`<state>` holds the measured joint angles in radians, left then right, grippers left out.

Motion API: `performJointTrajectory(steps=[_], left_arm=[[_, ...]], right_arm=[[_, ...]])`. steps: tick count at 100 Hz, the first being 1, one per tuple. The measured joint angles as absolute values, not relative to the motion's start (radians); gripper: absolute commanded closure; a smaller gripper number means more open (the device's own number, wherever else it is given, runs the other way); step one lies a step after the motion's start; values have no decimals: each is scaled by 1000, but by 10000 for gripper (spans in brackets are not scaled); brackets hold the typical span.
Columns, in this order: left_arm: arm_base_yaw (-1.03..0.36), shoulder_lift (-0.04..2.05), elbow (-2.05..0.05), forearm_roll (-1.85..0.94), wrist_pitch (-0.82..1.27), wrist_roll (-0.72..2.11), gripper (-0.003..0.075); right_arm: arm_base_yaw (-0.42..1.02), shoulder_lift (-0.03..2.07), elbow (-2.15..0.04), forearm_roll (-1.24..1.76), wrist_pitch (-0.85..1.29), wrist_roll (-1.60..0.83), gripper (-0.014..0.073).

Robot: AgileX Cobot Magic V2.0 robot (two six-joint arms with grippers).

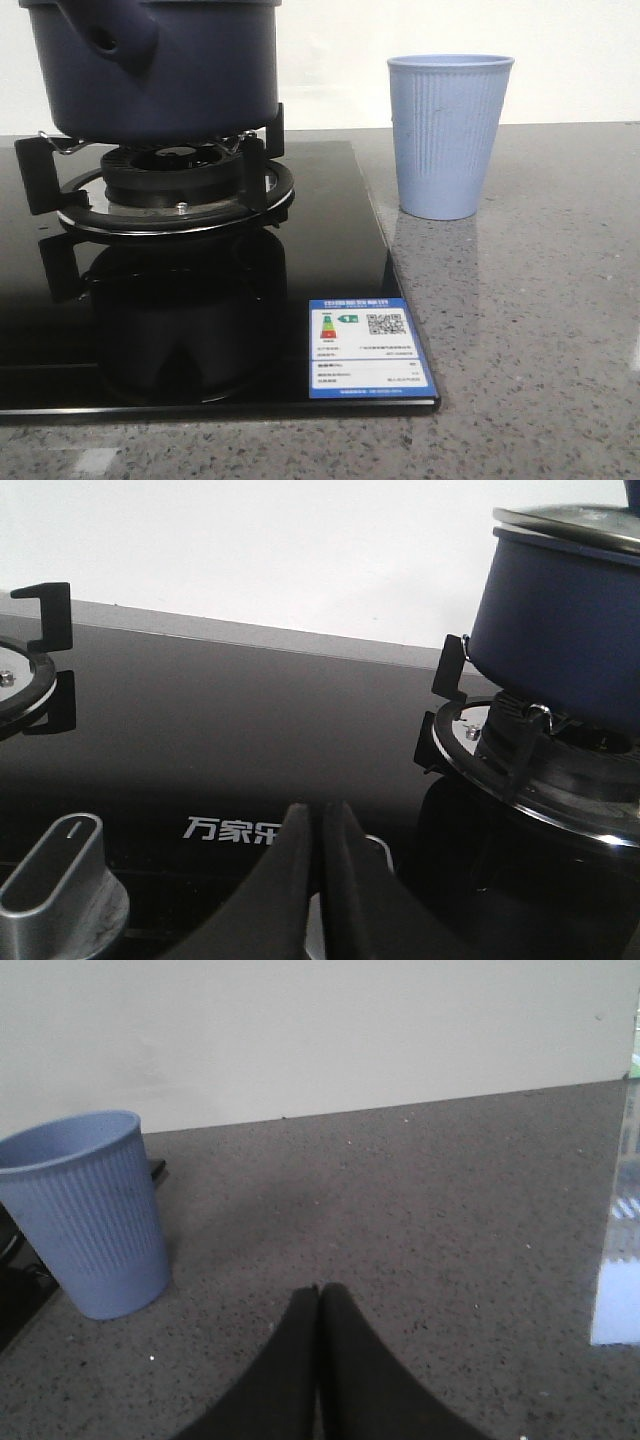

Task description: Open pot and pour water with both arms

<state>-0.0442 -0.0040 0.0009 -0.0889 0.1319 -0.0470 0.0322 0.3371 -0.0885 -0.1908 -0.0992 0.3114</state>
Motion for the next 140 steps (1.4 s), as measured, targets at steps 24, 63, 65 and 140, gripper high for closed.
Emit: performJointTrajectory(steps=[24,63,65,140], left_arm=[[-44,-4,1,-89,132,-47,739],[-44,-4,1,-89,132,-47,739],[-44,-4,1,-89,132,-47,739],[-44,-4,1,-89,132,-47,739]], right_arm=[[32,242,-58,-8,-82,26,660],[32,105,9,20,-11,-17,660],[32,99,9,20,0,-17,660],[32,-8,9,22,133,-17,660]])
